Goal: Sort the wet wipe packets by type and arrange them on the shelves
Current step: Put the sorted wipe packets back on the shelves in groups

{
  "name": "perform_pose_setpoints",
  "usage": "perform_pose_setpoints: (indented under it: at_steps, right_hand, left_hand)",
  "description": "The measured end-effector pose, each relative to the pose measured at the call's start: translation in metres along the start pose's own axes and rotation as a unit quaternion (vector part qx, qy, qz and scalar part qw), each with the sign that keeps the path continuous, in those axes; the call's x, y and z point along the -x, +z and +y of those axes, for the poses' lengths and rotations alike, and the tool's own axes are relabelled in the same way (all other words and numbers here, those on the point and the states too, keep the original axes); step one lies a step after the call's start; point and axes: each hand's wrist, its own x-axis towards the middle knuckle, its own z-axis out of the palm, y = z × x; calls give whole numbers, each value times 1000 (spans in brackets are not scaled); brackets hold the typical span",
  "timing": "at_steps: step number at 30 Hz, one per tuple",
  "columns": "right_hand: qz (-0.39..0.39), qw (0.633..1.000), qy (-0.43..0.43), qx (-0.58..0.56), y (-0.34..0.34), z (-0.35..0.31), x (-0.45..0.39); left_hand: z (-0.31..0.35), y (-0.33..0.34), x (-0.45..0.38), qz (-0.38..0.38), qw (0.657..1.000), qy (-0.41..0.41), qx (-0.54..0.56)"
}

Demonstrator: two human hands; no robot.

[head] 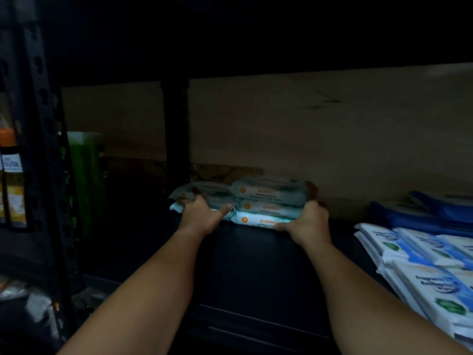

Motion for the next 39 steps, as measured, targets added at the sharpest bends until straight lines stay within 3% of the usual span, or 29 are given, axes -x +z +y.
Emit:
perform_pose_setpoints:
  at_steps: [6, 11, 14, 17, 23, 29, 34, 36, 39]
  right_hand:
    - [19, 999, -15, 42, 6, -7, 1]
    - [7, 1000, -1, 4, 5, -6, -1]
    - [28, 1000, 10, 8, 7, -13, 3]
    - [74, 997, -7, 32, 6, -16, 4]
    - [116, 990, -64, 45, 4, -19, 10]
    - [57, 984, -142, 97, 13, -24, 12]
    - [-44, 954, -188, 232, 18, -30, 14]
    - [-39, 945, -189, 264, 18, -30, 13]
    - [29, 946, -197, 256, 15, -32, 16]
  left_hand:
    - [7, 2, 4, 16, 998, -2, -59]
    - [11, 6, 2, 8, 994, -35, -108]
    - [20, 8, 4, 41, 986, 49, -156]
    - [32, 14, 9, 12, 976, 159, -151]
    - [30, 15, 9, -22, 974, 219, -50]
    - [21, 1, 8, 115, 968, 221, 17]
    - [9, -3, -1, 153, 971, 172, -62]
    - [7, -2, 1, 153, 969, 149, -123]
    - [11, -1, 7, 199, 950, 136, -200]
